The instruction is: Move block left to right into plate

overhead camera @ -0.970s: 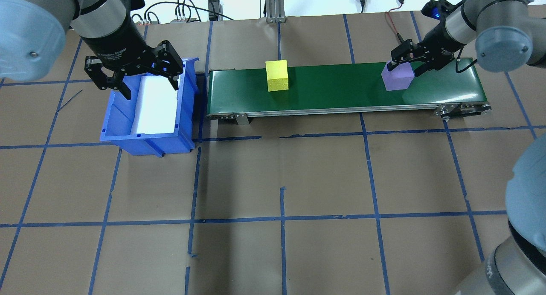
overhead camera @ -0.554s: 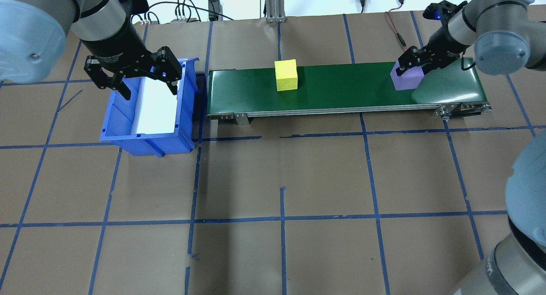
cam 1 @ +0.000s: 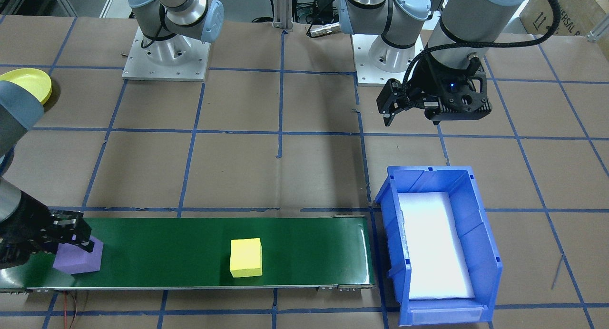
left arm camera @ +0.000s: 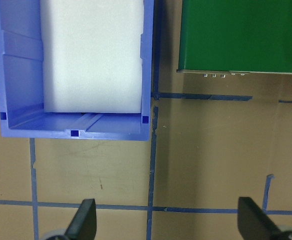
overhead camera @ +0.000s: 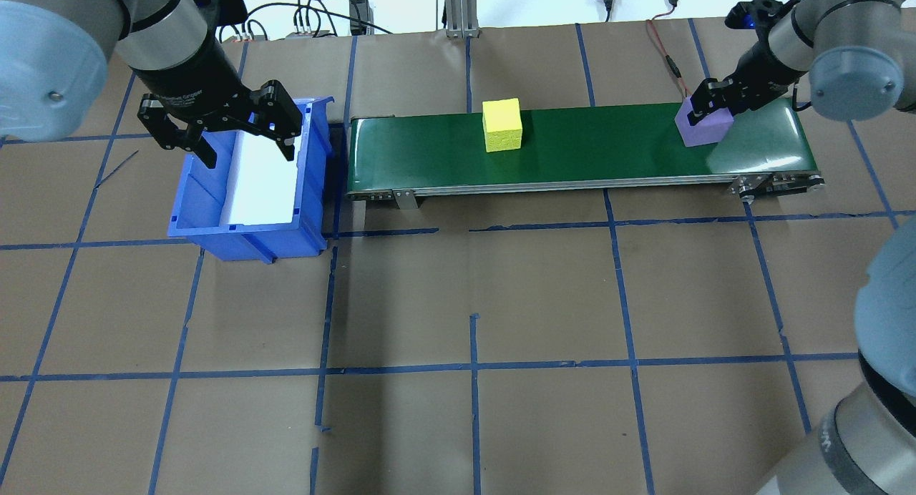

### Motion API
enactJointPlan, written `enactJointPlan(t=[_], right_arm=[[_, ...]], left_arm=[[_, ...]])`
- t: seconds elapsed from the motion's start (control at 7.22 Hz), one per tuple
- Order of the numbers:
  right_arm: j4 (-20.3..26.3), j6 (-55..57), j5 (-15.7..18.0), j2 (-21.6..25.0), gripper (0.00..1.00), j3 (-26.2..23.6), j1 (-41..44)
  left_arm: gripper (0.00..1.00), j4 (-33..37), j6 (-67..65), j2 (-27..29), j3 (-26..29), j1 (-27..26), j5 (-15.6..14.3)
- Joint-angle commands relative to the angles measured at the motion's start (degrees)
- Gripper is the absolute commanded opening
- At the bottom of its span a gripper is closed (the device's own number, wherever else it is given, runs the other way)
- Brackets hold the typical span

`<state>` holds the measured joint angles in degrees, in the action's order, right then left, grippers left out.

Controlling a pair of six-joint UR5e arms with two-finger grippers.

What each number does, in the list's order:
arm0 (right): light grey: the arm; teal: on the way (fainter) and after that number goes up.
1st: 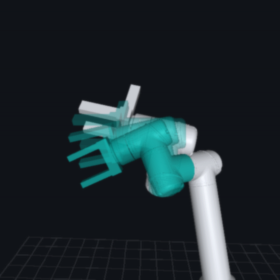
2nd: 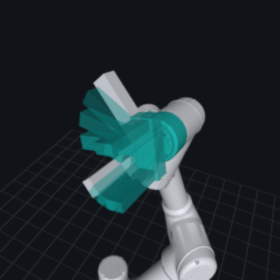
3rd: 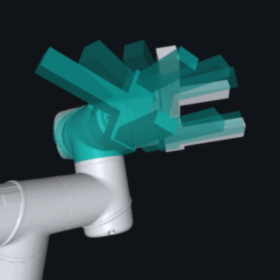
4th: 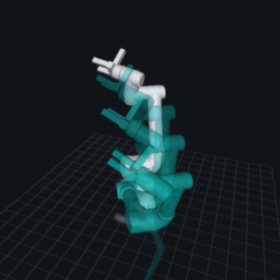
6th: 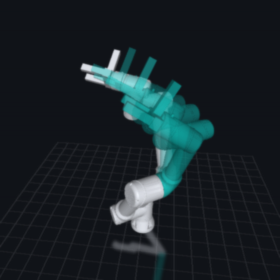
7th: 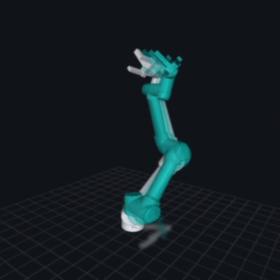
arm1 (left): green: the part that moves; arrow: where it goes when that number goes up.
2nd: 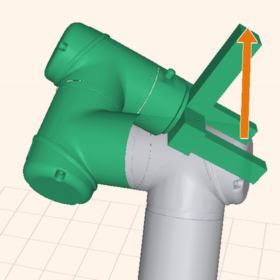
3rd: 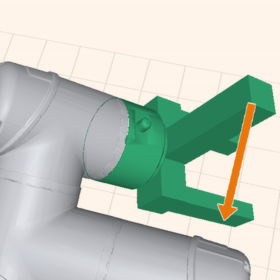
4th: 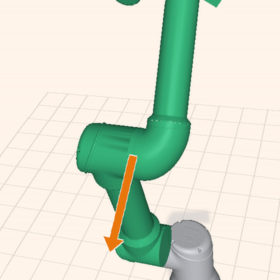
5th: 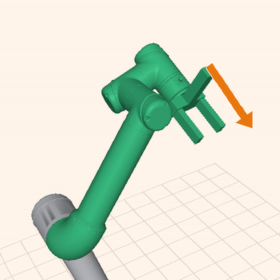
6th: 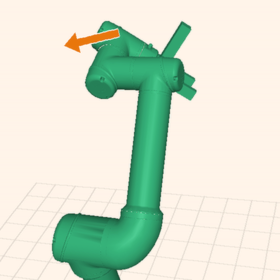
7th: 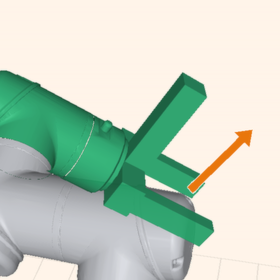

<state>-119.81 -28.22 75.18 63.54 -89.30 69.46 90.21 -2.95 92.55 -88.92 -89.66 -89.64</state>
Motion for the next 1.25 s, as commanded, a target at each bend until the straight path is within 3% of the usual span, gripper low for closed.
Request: enactJointPlan(t=[0.0,0.28,0.42,0.69,0.83,0.97,1.11], right_arm=[[5.41,-6.19,0.14,3.75,0.24,0.62,-7.28],[14.99,-18.73,4.87,10.08,0.24,0.09,-17.11],[15.74,-26.37,5.41,10.2,0.25,-1.04,-23.34],[13.39,-38.78,5.15,9.16,0.26,-3.95,-34.53],[7.89,-40.75,5.06,5.31,0.3,-4.04,-38.66],[7.14,-43.38,4.98,1.71,0.35,-4.04,-41.05],[7.05,-43.06,5.67,1.15,0.42,-4.04,-41.24]], left_arm=[[1.0,-0.04,-0.13,-0.17,-0.11,-0.07,0.08],[1.0,-0.04,-0.04,-0.09,-0.2,-0.16,0.08],[1.0,-0.04,-0.04,-0.09,-0.2,-0.16,0.17],[1.0,-0.04,-0.13,-0.09,-0.2,-0.16,0.26],[1.0,-0.04,-0.22,-0.09,-0.2,-0.16,0.26],[1.0,-0.04,-0.22,-0.09,-0.2,-0.16,0.26],[1.0,-0.04,-0.3,-0.09,-0.2,-0.25,0.26]])
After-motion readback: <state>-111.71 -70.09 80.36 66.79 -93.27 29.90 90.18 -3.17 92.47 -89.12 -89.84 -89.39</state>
